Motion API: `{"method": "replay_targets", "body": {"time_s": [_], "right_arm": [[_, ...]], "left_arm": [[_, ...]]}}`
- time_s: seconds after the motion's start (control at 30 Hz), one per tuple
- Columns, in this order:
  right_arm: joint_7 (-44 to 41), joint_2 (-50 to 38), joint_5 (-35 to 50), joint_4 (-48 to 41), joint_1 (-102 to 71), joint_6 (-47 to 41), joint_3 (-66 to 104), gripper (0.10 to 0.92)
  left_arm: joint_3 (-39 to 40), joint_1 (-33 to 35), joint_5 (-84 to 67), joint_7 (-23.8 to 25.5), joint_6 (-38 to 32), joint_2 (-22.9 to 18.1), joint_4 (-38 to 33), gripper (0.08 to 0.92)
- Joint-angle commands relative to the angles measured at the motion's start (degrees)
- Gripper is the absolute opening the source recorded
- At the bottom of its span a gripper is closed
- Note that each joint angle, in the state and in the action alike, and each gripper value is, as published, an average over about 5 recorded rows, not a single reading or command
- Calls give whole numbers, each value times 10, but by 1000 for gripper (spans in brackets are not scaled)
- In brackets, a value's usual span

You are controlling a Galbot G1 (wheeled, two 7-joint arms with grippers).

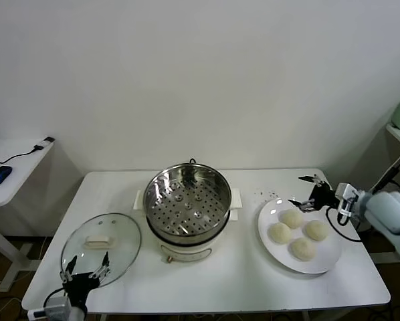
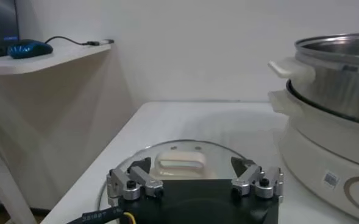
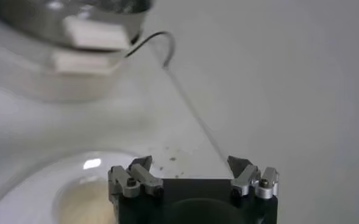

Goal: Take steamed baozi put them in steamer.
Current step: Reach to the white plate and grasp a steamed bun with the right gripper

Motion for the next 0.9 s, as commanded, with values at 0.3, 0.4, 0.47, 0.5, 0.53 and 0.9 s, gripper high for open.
{"method": "replay_targets", "body": {"time_s": [0.3,0.4,0.47,0.5,0.53,0.9], "right_arm": [[-223,106,-56,-234,423,88,-505,823],[-215,145,-55,-275,412,87,-501,823],[-209,166,-53,-294,399,84,-493,823],[-206,175,-53,-301,391,82,-489,823],[-201,184,-54,-308,382,80,-484,823],[-138,238,-103,-340,285,48,-408,823]], "left_arm": [[-3,6,4,-2,-2,-3,8,823],[-3,6,4,-3,-3,-5,11,823],[-3,5,5,-3,-3,-7,11,823],[-3,6,5,-3,-3,-7,11,823],[-3,6,6,-3,-3,-8,11,823],[-3,7,9,-4,-4,-14,16,823]]}}
